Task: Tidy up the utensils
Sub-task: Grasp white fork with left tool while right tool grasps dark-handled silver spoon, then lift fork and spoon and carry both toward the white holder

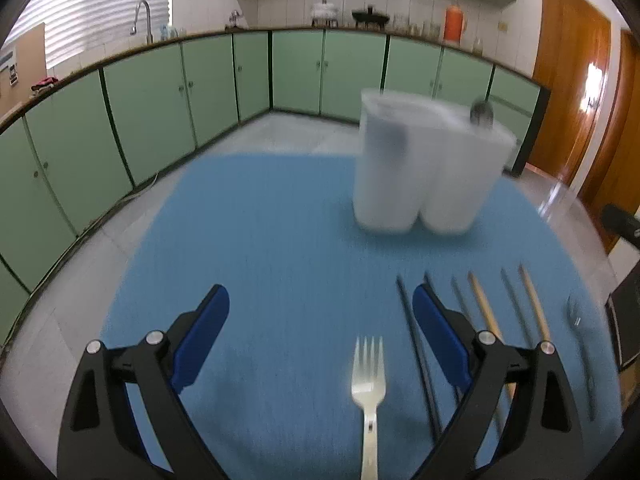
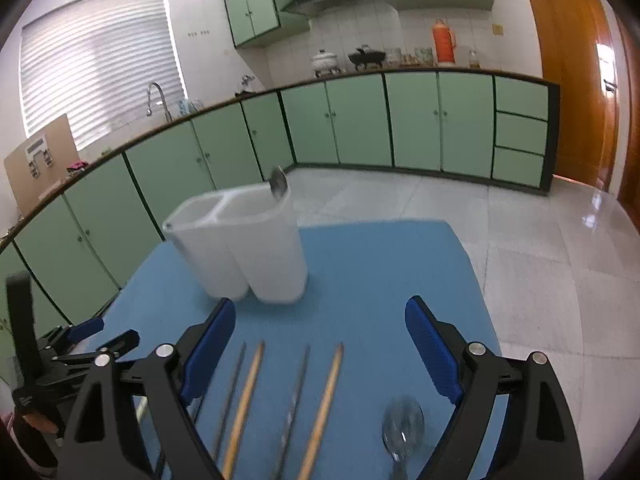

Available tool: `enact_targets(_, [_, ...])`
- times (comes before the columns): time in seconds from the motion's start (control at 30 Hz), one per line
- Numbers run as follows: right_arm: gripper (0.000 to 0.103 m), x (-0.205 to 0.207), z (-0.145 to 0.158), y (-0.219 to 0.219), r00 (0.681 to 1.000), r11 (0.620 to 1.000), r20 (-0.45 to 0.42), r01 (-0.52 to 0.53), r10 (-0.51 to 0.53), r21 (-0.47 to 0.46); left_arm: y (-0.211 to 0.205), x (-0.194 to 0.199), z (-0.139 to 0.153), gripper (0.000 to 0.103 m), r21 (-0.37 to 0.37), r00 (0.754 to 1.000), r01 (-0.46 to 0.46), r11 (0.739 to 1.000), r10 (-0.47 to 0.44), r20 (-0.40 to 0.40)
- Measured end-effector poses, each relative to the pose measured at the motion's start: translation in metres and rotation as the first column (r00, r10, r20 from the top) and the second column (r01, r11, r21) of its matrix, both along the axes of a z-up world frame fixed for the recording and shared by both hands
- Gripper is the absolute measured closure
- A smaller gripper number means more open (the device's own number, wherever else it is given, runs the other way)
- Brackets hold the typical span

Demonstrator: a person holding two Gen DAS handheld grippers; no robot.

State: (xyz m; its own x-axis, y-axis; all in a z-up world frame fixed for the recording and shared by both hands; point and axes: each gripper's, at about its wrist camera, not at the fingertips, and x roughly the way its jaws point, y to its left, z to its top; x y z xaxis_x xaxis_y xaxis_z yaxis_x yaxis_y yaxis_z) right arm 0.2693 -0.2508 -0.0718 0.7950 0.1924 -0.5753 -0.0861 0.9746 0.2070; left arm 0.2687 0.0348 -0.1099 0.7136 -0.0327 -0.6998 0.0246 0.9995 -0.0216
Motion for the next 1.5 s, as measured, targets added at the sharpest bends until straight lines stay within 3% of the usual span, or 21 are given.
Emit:
enact_targets(0.17, [0.018,-0.023,-0.015,-0.007,0.999,1.0,-0.048,0.013,-0.014,-0.029,-0.001,-0.004,-0.021,0.013,0.004,0.998,0.006,1.0,-0.006,-0.062])
enact_targets(0.27, [0.018,-0.03,-0.023,-0.016,0.997,0.999,-0.074,0.024,-0.026,-0.024,0.0,0.002,-0.028,0.025,0.006,0.996,0.003,1.0,-0.002,-0.088])
enact_targets(0.47, [0.018,-0.041,-0.032,-0.03,0.994,0.999,-0.099,0.04,-0.042,-0.025,0.002,0.005,-0.036,0.027,-0.013,0.994,0.008,1.0,-0.009,-0.109])
enact_targets(0.63, [0.019,-0.044,-0.034,-0.034,0.993,0.998,-0.102,0.05,-0.053,-0.027,0.005,0.009,-0.041,0.038,-0.031,0.992,0.015,0.999,-0.019,-0.128])
enact_targets(0.83, [0.023,-0.044,-0.036,-0.036,0.991,0.998,-0.121,0.048,-0.052,-0.034,0.0,0.01,-0.045,0.066,-0.04,0.99,0.035,0.999,-0.04,-0.134])
enact_targets(0.9, [0.028,-0.043,-0.039,-0.036,0.989,0.998,-0.137,0.05,-0.055,-0.041,-0.001,0.01,-0.045,0.084,-0.041,0.99,0.048,0.998,-0.053,-0.133])
enact_targets(1.0, [0.036,-0.041,-0.046,-0.037,0.984,0.998,-0.172,0.044,-0.05,-0.04,-0.003,0.009,-0.045,0.083,-0.042,0.99,0.047,0.998,-0.052,-0.128])
enact_targets(1.5, [0.047,-0.014,-0.068,-0.035,0.966,0.997,-0.252,0.036,-0.052,-0.066,0.003,-0.004,-0.027,0.084,-0.037,0.998,0.018,0.999,-0.02,-0.059])
